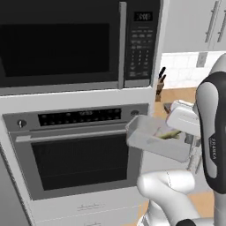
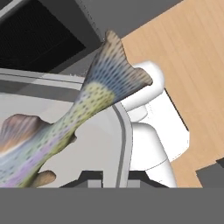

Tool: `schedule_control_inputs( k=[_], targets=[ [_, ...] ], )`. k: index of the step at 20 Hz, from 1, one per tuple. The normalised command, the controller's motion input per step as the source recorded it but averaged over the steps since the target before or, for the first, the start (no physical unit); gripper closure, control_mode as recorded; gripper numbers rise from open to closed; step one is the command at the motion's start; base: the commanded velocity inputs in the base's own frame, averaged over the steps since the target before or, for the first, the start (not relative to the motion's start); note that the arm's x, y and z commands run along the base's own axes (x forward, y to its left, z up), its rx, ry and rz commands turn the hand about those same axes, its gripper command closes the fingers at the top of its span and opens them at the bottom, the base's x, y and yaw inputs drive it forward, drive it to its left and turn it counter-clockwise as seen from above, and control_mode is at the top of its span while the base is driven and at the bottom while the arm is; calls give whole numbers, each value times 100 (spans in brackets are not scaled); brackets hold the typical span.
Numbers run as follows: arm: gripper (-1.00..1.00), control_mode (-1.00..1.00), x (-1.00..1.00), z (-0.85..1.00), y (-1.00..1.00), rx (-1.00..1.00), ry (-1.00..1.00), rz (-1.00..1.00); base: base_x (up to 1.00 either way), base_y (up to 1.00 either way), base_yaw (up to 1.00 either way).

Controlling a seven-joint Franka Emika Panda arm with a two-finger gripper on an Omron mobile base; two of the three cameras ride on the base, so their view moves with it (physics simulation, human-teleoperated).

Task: Take the meat container that has the fish and place it on the second highest rack of the freezer. Then take the vegetable container that has the carrot and avocado and place it on the highest rack of the freezer.

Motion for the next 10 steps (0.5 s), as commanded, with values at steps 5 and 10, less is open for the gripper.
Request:
schedule_control_inputs(
  k=[5, 10],
  targets=[
    [100, 100, 0, 0, 0, 0, 0, 0, -5, 100, 0],
    [100, 100, 0, 0, 0, 0, 0, 0, -9, 100, 0]
  ],
)
